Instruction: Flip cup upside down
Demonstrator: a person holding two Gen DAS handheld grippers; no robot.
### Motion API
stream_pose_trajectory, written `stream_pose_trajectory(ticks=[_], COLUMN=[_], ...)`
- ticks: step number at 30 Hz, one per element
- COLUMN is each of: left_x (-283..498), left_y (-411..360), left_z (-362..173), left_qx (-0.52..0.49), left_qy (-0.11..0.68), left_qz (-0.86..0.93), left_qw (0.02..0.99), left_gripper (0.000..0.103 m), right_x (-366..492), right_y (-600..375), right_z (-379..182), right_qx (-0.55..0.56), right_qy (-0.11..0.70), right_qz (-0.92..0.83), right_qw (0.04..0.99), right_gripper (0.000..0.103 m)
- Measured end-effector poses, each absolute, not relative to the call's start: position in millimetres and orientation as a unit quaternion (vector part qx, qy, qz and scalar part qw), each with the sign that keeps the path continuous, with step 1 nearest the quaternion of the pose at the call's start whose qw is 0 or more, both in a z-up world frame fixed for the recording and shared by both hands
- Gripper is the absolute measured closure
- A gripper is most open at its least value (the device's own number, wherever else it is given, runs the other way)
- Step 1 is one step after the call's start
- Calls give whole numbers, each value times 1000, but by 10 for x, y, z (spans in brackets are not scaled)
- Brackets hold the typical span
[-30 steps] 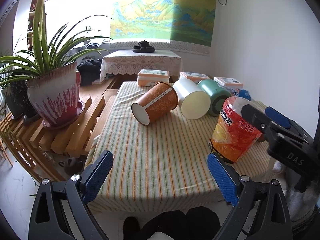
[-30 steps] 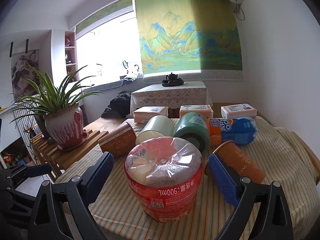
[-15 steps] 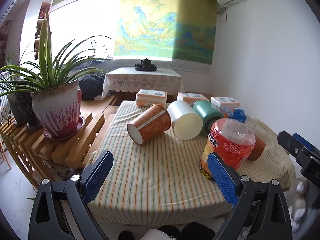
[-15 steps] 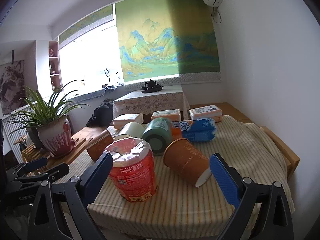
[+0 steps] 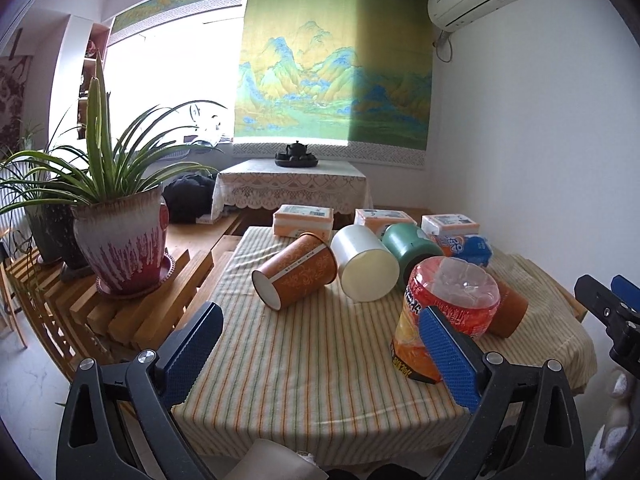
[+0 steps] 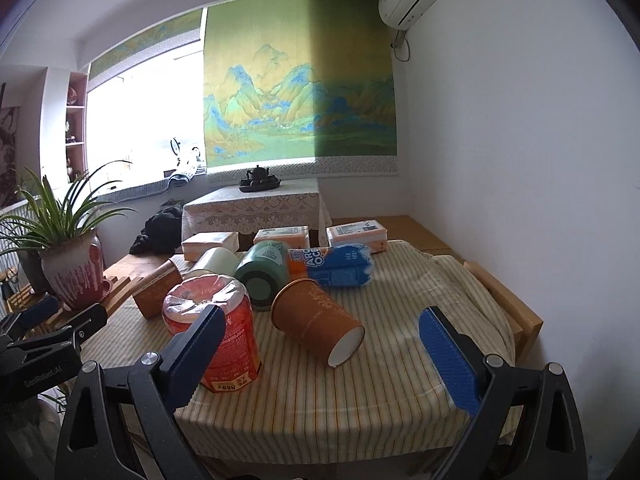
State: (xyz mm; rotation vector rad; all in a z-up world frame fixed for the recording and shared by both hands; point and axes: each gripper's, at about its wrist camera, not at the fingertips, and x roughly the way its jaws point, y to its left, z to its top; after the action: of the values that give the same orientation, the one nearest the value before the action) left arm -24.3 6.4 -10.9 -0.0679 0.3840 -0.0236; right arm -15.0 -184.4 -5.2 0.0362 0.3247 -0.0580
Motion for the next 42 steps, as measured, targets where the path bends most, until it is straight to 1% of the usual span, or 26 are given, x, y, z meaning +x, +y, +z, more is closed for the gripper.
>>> stream_pose_trajectory(ticks=[9, 21, 42], left_x=[-304, -299, -295], left_y=[68, 68, 35], left_z=[-94, -110, -62], left_qx=[-37, -38, -32], left_qy=[192, 195, 191], left_qz=[-14, -11, -7], left_qw=[981, 980, 981], left_gripper=[2, 2, 2], right_x=[-184, -229, -202], right_y=[-1810, -1812, -1881], right_z=[-41, -17, -33], right_qx=[22, 13, 16], right_qy=[163, 143, 149], right_qz=[-28, -48, -46], right_qw=[986, 988, 988], right_gripper=[7, 7, 7])
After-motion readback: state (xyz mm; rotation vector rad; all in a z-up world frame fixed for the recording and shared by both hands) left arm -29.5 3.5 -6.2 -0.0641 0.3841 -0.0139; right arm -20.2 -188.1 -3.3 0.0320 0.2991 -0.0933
